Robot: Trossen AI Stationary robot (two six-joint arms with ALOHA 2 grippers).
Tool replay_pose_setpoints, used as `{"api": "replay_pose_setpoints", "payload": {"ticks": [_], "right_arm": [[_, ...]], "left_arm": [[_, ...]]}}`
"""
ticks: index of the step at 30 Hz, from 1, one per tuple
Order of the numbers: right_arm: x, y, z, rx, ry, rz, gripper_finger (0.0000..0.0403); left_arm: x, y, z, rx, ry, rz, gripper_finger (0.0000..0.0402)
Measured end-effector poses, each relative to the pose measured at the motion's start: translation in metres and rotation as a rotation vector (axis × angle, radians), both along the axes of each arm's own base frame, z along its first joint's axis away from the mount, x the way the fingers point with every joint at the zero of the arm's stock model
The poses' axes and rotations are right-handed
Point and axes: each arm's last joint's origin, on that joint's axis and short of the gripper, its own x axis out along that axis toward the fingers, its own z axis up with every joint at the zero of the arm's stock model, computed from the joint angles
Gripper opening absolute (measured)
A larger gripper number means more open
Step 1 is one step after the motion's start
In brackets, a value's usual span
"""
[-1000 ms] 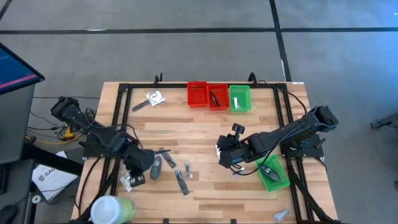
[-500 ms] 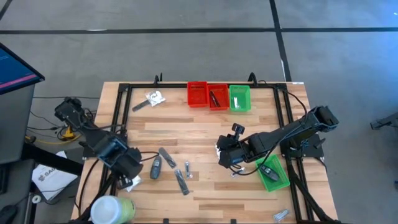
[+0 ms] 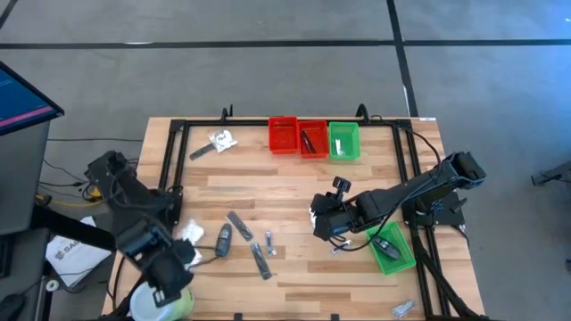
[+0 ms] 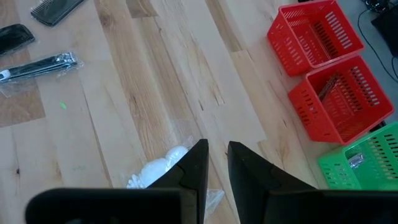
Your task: Pick & Place Travel size toiletries
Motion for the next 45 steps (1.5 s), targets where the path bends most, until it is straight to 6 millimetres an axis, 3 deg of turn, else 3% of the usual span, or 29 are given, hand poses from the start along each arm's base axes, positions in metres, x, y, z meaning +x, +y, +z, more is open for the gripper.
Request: {"api": "replay_pose_setpoints", "payload": {"ticks": [6, 14, 20, 30, 38, 45], "right_arm": [[0.0, 0.0, 0.0, 0.001, -0.001, -0.002, 0.0053], [0.0, 0.0, 0.0, 0.003, -0.006, -0.002, 0.0053], [0.0, 0.0, 0.0, 0.001, -0.004, 0.001, 0.0053], [0.0, 0.0, 0.0, 0.001, -0.003, 0.001, 0.0053], [0.0, 0.0, 0.0, 0.002, -0.004, 0.0, 0.0053], [0.0, 0.0, 0.0, 0.003, -0.005, -0.002, 0.0053]], "left_arm": [[-0.018, -0.027, 0.004, -0.024, 0.088, 0.087, 0.0], [-0.033, -0.049, 0.007, -0.066, 0.047, 0.161, 0.0], [-0.032, -0.053, 0.002, -0.056, 0.041, 0.166, 0.0], [-0.032, -0.062, -0.02, -0.077, 0.247, 0.189, 0.0], [-0.032, -0.061, -0.034, -0.057, 0.247, 0.156, 0.0], [-0.028, -0.059, -0.035, -0.069, 0.207, 0.118, 0.0]]}}
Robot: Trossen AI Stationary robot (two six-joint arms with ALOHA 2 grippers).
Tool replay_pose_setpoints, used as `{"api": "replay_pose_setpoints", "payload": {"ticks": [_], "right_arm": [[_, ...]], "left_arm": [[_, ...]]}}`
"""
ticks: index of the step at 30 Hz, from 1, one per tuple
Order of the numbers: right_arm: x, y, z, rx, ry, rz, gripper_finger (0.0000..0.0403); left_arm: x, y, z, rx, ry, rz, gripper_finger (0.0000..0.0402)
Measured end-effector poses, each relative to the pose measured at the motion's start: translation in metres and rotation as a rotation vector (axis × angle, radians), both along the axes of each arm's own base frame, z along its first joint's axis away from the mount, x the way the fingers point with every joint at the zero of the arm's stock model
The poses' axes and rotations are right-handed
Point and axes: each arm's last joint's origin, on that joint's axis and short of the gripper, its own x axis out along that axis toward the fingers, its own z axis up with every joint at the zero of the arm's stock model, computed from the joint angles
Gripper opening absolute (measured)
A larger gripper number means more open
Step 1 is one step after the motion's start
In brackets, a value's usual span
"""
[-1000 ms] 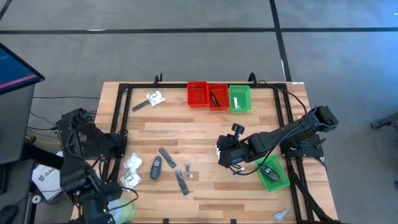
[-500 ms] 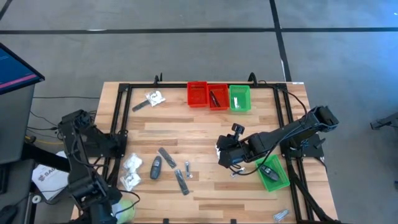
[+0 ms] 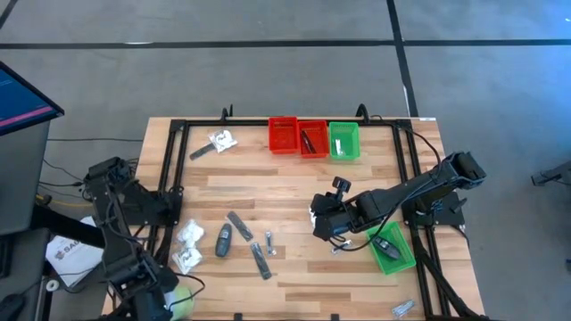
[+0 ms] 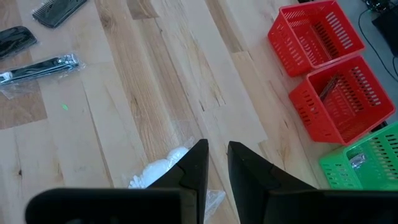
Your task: Pick & Place Travel size toiletries
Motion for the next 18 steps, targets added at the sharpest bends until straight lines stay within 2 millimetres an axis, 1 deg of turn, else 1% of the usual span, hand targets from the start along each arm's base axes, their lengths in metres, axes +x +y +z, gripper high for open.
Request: {"api": "replay_pose_setpoints", "payload": {"ticks": [18], "right_arm": [[0.0, 0.0, 0.0, 0.0, 0.0, 0.001, 0.0053]], "left_arm": [[0.025, 0.014, 0.0, -0.043, -0.163, -0.102, 0.0]]}}
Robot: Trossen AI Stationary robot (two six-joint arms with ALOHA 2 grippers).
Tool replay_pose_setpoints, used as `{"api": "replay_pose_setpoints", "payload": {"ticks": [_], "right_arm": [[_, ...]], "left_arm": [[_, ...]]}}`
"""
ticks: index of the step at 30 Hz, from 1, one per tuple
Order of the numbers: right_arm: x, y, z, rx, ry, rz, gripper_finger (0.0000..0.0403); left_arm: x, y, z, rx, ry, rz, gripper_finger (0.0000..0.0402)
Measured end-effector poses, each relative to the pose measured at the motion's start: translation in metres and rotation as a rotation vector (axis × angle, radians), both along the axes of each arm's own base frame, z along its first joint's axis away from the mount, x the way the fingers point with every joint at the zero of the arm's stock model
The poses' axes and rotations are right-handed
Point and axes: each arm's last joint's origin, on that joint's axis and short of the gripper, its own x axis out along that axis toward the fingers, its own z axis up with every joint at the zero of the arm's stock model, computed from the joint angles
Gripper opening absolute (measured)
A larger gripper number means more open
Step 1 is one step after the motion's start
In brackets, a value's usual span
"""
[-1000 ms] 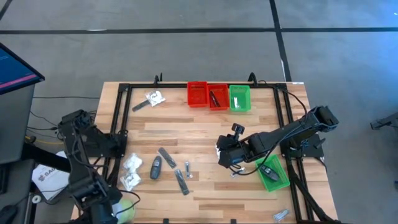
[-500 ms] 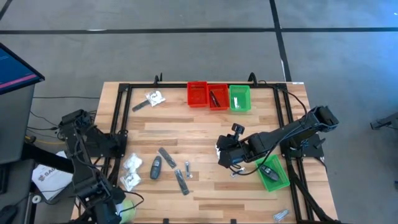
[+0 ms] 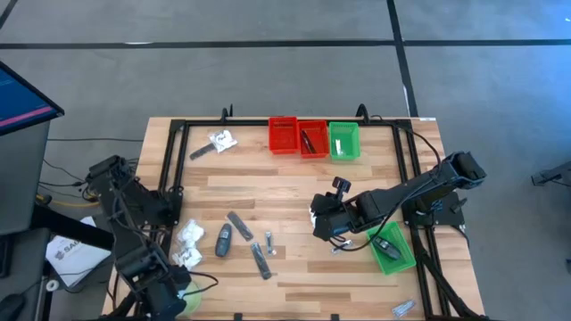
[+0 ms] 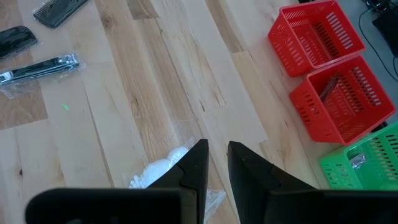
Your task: Pick & Place Travel size toiletries
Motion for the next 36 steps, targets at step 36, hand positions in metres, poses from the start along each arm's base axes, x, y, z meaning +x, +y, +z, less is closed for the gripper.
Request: {"api": "replay_pose_setpoints", "payload": {"ticks": [36], "right_arm": [[-0.001, 0.002, 0.0, 0.003, -0.002, 0.002, 0.0053]], "left_arm": [[-0.025, 0.003, -0.003, 0.146, 0.209, 0.051, 0.0]]}}
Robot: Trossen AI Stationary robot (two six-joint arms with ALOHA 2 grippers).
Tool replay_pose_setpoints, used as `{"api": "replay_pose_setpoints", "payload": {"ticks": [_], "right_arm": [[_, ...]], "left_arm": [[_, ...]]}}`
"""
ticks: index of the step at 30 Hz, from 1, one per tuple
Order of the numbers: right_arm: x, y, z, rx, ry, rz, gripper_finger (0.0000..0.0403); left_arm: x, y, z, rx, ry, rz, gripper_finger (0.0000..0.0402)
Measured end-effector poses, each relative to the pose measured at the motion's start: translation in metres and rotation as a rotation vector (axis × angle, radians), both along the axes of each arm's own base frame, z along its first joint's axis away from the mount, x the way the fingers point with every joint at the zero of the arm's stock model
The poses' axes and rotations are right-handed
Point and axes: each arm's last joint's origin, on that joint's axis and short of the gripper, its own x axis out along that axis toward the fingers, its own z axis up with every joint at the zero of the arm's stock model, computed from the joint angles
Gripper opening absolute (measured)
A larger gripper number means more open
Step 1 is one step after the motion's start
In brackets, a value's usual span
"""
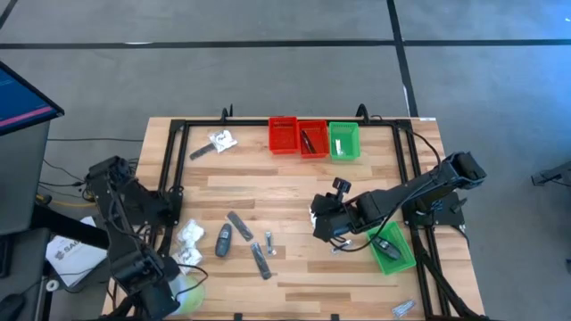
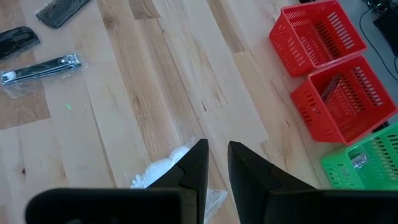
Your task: Pick & Place Travel size toiletries
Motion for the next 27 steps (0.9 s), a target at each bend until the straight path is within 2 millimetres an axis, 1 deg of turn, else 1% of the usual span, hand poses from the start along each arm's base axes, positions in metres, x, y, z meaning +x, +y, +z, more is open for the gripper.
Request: {"api": "replay_pose_setpoints", "payload": {"ticks": [7, 21, 24, 27], "right_arm": [[-0.001, 0.002, 0.0, 0.0, 0.0, 0.006, 0.0053], [-0.001, 0.002, 0.0, 0.0, 0.0, 0.005, 0.0053], [-0.001, 0.002, 0.0, 0.0, 0.0, 0.005, 0.0053], [-0.001, 0.002, 0.0, 0.0, 0.0, 0.005, 0.0053]], "left_arm": [[0.005, -0.006, -0.008, -0.013, -0.035, -0.066, 0.0], [0.023, 0.005, -0.009, 0.004, -0.201, -0.161, 0.0], [0.021, 0.01, -0.014, 0.05, -0.161, -0.166, 0.0], [0.018, 0.013, -0.028, 0.061, -0.096, -0.191, 0.0]]}}
